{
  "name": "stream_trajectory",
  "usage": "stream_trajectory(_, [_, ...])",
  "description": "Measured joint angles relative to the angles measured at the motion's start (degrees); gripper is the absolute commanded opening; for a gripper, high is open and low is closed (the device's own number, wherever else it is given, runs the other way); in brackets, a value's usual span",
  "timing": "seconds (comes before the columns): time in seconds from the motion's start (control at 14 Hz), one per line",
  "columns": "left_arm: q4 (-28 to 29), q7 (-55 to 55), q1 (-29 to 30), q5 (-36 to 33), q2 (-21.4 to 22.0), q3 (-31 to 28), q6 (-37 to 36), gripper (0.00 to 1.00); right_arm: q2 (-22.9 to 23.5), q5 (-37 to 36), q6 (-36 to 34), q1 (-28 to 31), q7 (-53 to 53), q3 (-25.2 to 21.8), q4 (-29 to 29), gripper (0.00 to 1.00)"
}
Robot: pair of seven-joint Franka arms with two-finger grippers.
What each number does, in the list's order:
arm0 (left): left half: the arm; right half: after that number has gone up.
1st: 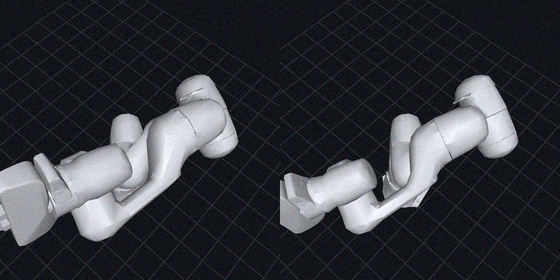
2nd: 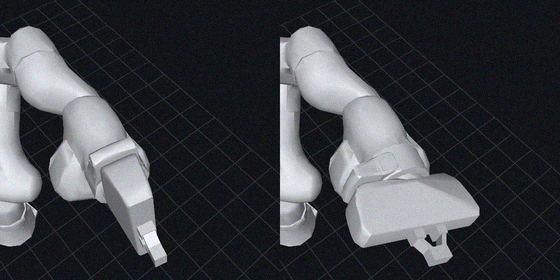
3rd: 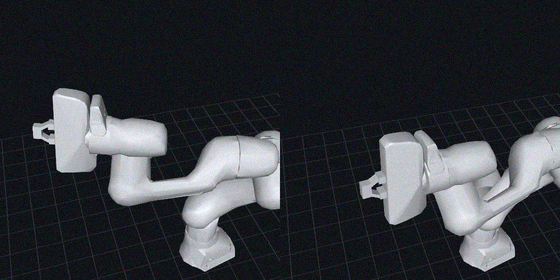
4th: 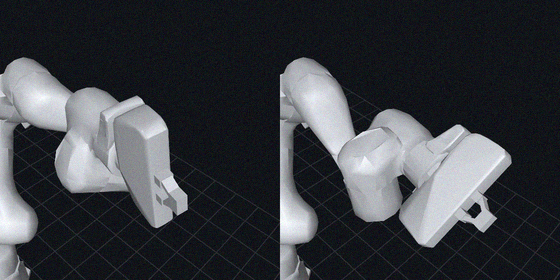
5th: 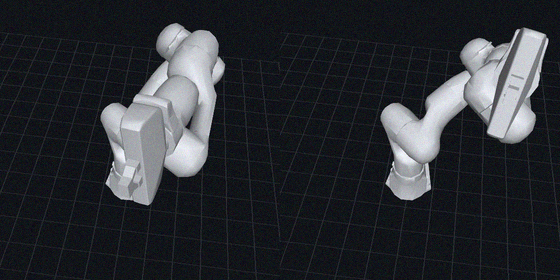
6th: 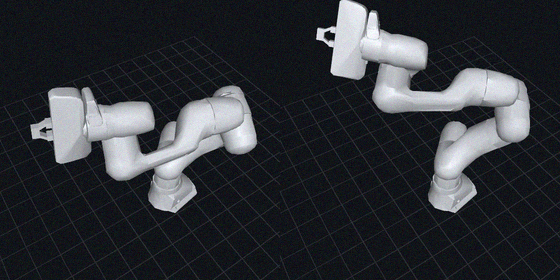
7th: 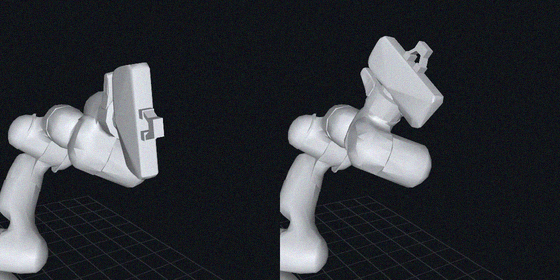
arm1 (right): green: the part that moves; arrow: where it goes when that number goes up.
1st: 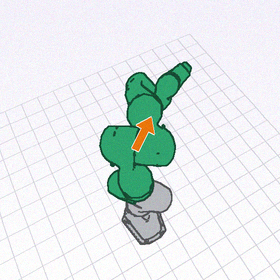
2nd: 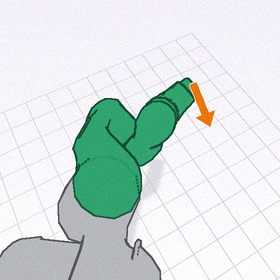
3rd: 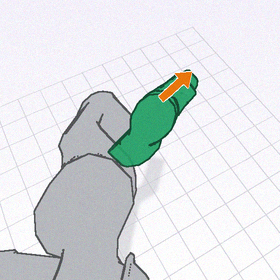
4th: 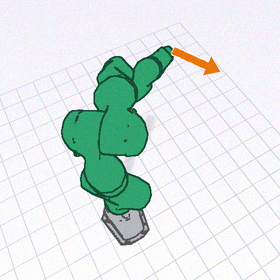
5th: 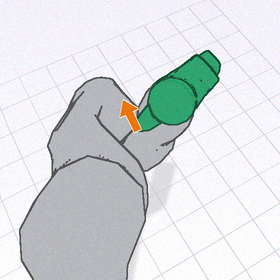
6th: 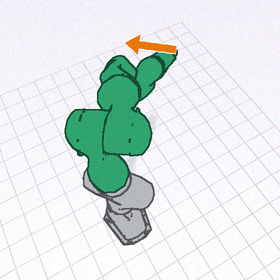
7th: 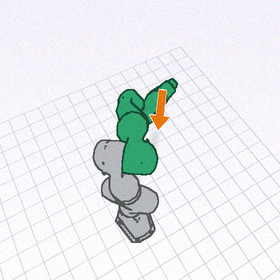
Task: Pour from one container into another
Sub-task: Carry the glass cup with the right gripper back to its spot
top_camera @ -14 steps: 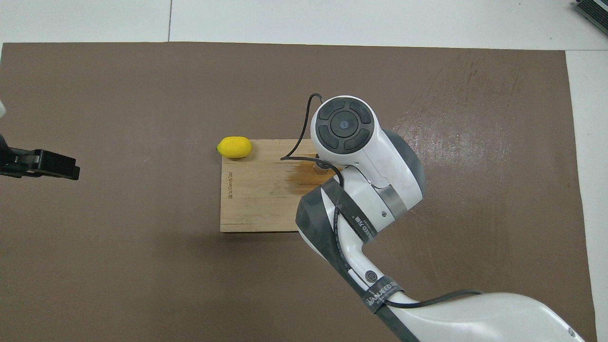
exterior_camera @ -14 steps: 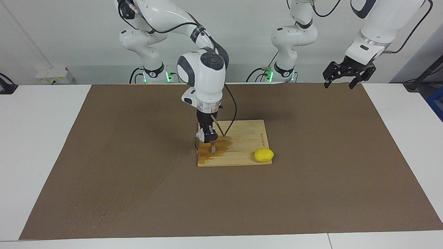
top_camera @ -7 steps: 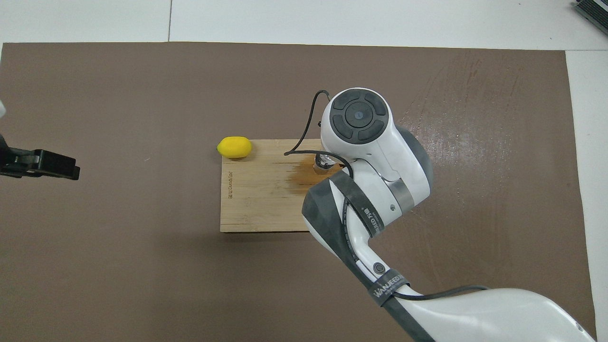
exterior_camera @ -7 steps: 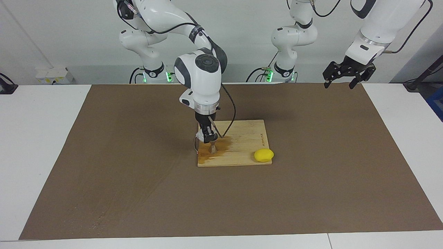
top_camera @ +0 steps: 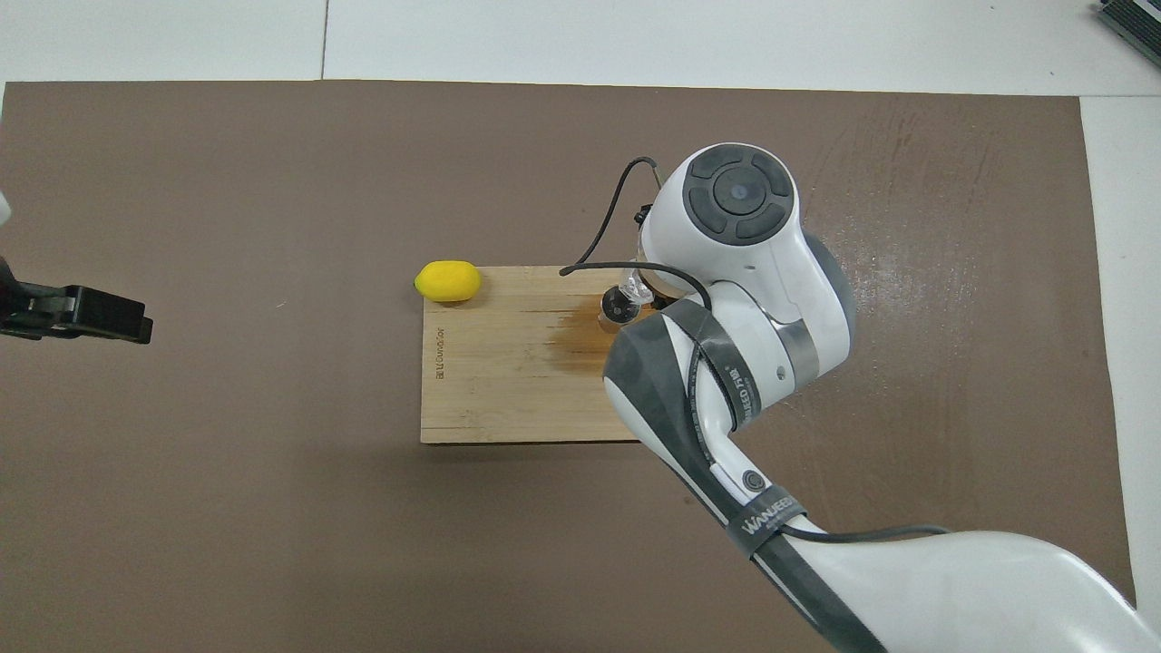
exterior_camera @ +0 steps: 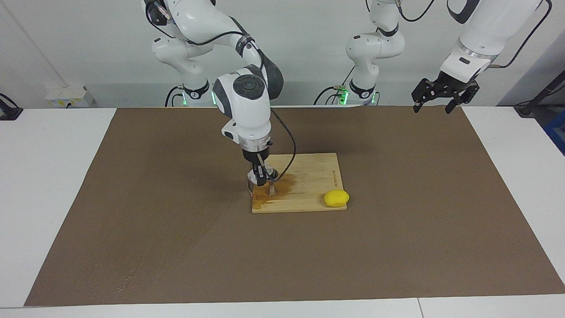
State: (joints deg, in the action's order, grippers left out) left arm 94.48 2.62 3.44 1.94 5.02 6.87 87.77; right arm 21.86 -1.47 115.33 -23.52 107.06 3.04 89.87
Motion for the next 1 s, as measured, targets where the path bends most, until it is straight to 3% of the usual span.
stream_trajectory(0.28, [0.0,0.0,0.0,0.0,0.0,0.0,0.0,1.00,0.2,8.2,0.6,5.6,-3.6,-0.1,1.7,0.00])
stream_trajectory(0.57, [0.0,0.0,0.0,0.0,0.0,0.0,0.0,1.00,0.2,22.3,4.4,14.3,-14.0,-0.3,6.3,0.00])
stream_trajectory(0.78, [0.0,0.0,0.0,0.0,0.0,0.0,0.0,1.00,-0.8,30.0,6.7,20.0,-23.0,-0.4,12.0,0.00])
stream_trajectory(1.0, [0.0,0.0,0.0,0.0,0.0,0.0,0.0,1.00,-1.7,33.1,8.8,25.7,-34.9,-0.4,19.1,0.00])
